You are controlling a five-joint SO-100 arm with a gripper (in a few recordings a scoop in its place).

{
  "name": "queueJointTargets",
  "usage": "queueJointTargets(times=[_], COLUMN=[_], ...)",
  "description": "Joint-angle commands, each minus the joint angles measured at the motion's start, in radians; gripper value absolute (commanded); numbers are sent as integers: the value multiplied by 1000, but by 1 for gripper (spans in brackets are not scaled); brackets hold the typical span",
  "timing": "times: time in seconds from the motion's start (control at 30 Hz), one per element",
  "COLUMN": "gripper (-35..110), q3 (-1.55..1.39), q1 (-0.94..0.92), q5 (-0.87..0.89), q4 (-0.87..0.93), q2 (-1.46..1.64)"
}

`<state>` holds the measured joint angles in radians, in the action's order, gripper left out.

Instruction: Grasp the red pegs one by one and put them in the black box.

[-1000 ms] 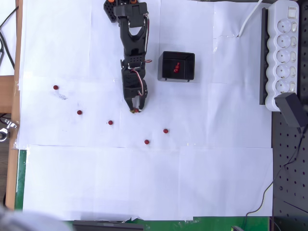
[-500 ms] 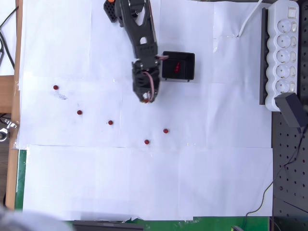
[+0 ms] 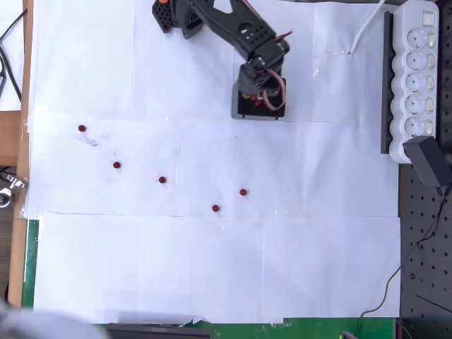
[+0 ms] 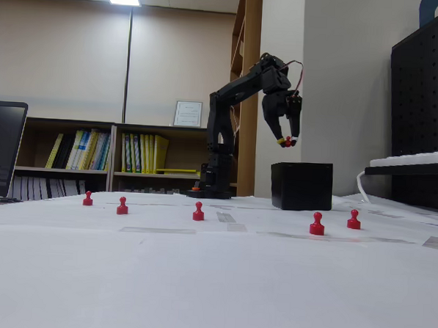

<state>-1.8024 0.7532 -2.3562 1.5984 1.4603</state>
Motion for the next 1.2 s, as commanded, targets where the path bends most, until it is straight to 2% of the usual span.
queueJointTargets(times=[0.0, 0.1, 0.3, 0.6, 0.7, 0.83, 0.97, 1.17], gripper=[0, 1, 23, 26, 26, 26, 26, 25], q3=[-44, 3, 37, -11, 14, 190, 480, 727], q1=[44, 40, 20, -49, -160, -367, -586, -896], q5=[-37, -34, -21, -23, 32, 146, 310, 528], q4=[-49, -110, -120, -23, -9, -97, -233, -423], q2=[32, 54, 57, -114, -236, -425, -612, -650])
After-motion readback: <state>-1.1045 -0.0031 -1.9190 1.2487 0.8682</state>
